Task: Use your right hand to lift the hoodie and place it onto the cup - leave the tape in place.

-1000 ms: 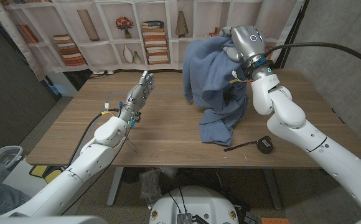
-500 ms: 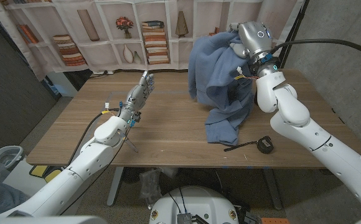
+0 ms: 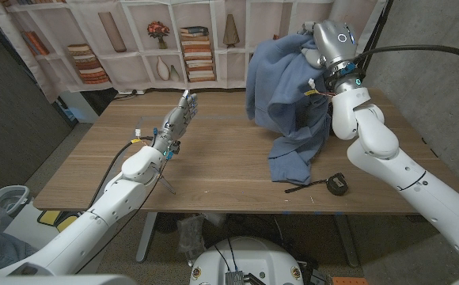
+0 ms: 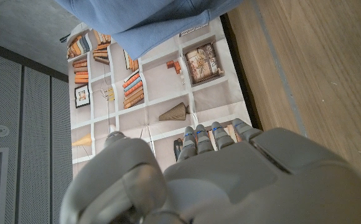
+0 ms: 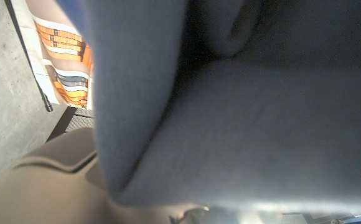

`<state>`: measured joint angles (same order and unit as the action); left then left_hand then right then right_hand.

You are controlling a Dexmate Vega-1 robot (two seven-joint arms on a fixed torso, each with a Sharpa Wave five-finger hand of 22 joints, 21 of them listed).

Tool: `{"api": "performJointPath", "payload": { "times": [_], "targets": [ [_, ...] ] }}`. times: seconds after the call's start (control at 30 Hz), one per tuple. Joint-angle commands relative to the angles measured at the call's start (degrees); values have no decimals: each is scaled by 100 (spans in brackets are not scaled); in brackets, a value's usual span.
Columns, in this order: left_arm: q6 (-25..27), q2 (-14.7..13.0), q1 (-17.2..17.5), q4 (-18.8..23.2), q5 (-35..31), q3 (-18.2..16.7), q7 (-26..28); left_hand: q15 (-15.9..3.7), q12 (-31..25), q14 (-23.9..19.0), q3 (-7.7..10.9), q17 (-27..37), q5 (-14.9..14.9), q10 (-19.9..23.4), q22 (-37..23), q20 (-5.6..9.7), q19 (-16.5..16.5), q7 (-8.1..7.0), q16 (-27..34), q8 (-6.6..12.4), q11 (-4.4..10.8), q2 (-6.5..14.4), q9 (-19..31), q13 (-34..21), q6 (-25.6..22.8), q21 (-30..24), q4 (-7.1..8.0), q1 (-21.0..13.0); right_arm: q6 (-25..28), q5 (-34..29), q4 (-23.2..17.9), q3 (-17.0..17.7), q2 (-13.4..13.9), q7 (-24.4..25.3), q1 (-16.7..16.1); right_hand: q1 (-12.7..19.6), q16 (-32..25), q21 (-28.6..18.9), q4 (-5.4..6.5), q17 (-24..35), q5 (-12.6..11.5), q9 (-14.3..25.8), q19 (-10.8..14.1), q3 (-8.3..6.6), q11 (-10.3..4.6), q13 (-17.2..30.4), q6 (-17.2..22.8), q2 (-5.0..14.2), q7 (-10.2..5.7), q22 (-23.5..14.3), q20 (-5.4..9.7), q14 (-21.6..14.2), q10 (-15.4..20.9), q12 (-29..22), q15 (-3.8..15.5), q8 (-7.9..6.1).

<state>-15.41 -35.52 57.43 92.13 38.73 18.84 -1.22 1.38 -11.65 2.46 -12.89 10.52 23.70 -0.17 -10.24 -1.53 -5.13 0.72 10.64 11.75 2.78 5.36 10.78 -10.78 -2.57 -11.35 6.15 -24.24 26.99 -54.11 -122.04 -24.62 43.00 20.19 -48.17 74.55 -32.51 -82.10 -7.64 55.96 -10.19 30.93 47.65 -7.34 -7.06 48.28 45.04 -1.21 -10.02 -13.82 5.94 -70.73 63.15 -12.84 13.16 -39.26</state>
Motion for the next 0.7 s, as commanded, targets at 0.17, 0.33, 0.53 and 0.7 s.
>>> {"api": "performJointPath", "payload": {
  "times": [0.17, 0.33, 0.53, 0.7],
  "targets": [
    [13, 52, -114, -95, -22, 50, -33, 0, 1, 28, -48, 9, -4, 16, -19, -25, -46, 5, 19, -15, 0, 49, 15, -13, -33, -16, 9, -34, 231, 169, -47, 216, 32, 215, -107, 834, -43, -62, -13, 24, -20, 7, 59, 48, 9, 38, 25, 775, -15, 15, 704, -77, 33, 19, 16, -2],
    [4, 57, -125, -91, -34, 55, -30, 5, 4, 23, -52, 9, -5, 7, -19, -24, -47, -1, 22, -15, -1, 51, 15, -13, -34, -15, 10, -36, 282, 236, -81, 286, 53, 294, -158, 836, -38, -72, -13, 11, -20, -6, 61, 52, 11, 54, 32, 777, -21, 36, 704, -73, 35, 29, 15, 8],
    [2, 58, -144, -79, -53, 67, -33, 6, 4, 24, -59, 9, -5, 7, -19, -23, -45, 3, 22, -15, 20, 54, 15, -13, -34, -17, 11, -38, 361, 275, -114, 327, 75, 336, -198, 840, -40, -83, -13, 7, -18, 19, 64, 54, 13, 59, 24, 782, -22, 58, 704, -72, 39, 45, 16, 2],
    [19, 49, -158, -59, -62, 72, -32, 5, 3, 24, -64, 9, -6, 10, -19, -25, -42, 2, 21, -12, 28, 56, 15, -13, -42, -18, 11, -40, 457, 283, -139, 352, 97, 325, -213, 841, -37, -95, -12, 2, -18, 21, 64, 59, 12, 45, 24, 783, -23, 76, 704, -63, 50, 63, 16, 7]
  ]
}}
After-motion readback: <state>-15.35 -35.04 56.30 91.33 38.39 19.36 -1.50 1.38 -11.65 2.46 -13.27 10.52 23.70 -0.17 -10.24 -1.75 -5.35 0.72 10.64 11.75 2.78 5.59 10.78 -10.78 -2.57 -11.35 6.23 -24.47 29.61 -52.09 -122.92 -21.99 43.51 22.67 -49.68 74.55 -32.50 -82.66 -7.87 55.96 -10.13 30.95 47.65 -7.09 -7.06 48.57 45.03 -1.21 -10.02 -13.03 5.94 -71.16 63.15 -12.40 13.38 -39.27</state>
